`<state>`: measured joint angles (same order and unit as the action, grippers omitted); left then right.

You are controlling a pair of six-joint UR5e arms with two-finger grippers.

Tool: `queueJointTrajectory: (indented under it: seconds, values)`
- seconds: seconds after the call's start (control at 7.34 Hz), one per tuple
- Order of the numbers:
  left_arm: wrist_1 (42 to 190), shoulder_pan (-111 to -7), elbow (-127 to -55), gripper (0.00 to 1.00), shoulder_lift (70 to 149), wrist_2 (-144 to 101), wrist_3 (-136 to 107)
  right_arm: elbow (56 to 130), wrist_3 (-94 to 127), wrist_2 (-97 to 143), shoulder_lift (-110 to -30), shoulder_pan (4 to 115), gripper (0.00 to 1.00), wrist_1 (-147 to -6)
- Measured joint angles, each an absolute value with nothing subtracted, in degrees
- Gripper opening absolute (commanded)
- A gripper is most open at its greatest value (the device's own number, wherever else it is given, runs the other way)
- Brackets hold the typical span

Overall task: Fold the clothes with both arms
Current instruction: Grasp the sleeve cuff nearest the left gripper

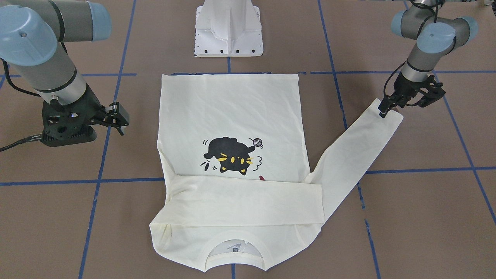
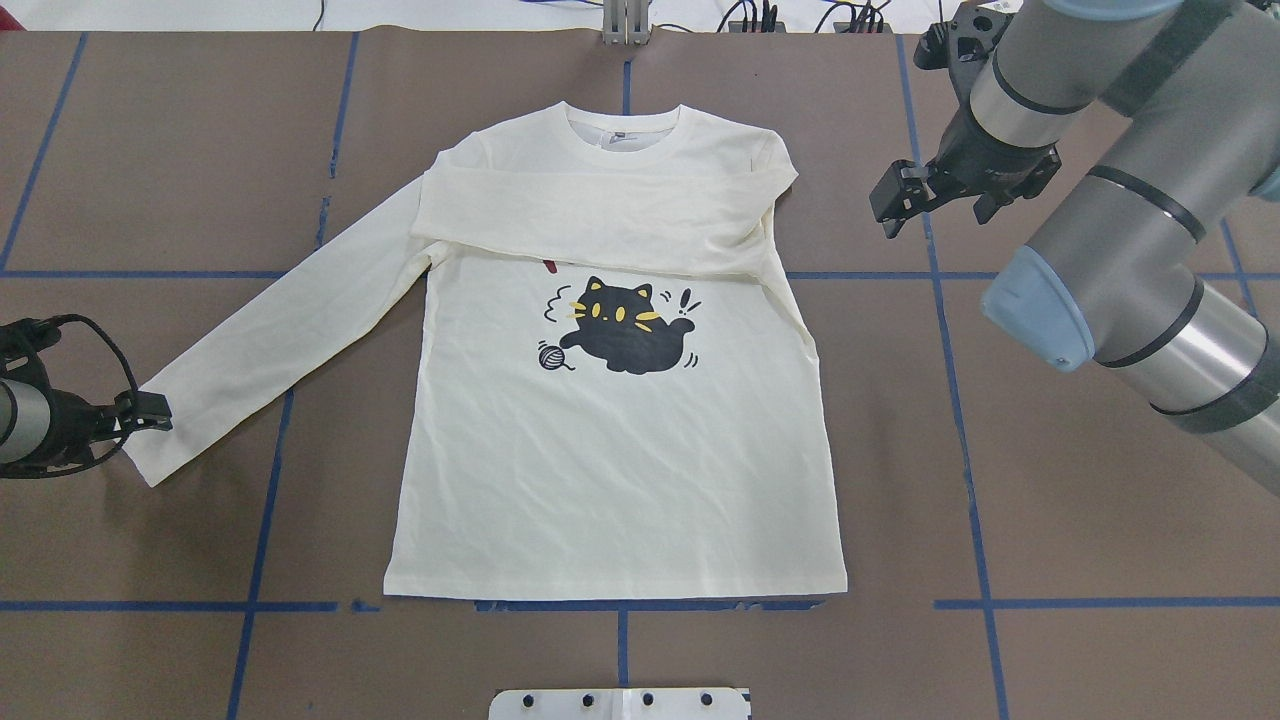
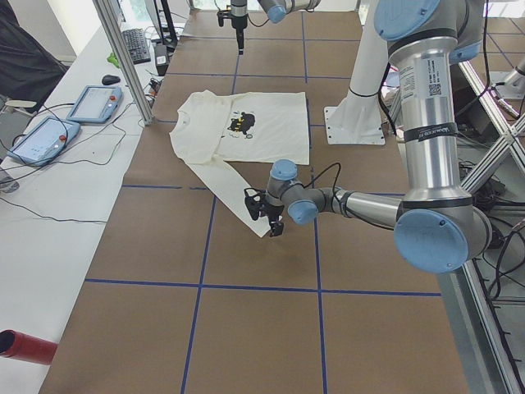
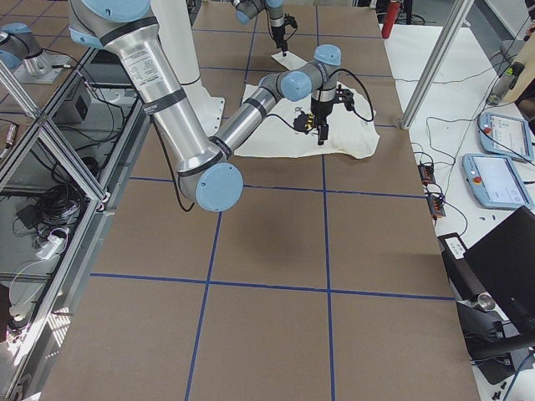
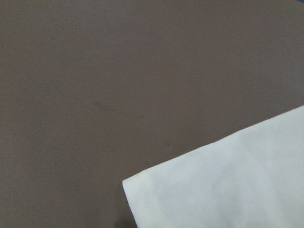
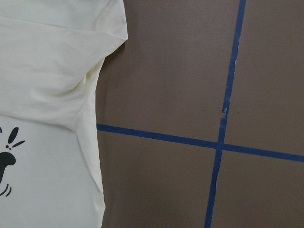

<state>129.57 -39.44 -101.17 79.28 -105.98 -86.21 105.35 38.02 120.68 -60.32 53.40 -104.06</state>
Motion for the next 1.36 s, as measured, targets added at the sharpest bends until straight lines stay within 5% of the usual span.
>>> queueJointTrajectory:
  seconds: [1.09,1.36]
  values:
    - [129.4,-37.9,-103.0,0.03,79.4,-105.8,-89.5,106.0,38.1,120.8,-60.3,53.4,1.0,-104.1]
    - [128.5,-37.9,-105.1,0.0,79.3,-105.9,-89.6,106.1,38.1,120.7,-60.4,53.4,1.0,-104.1]
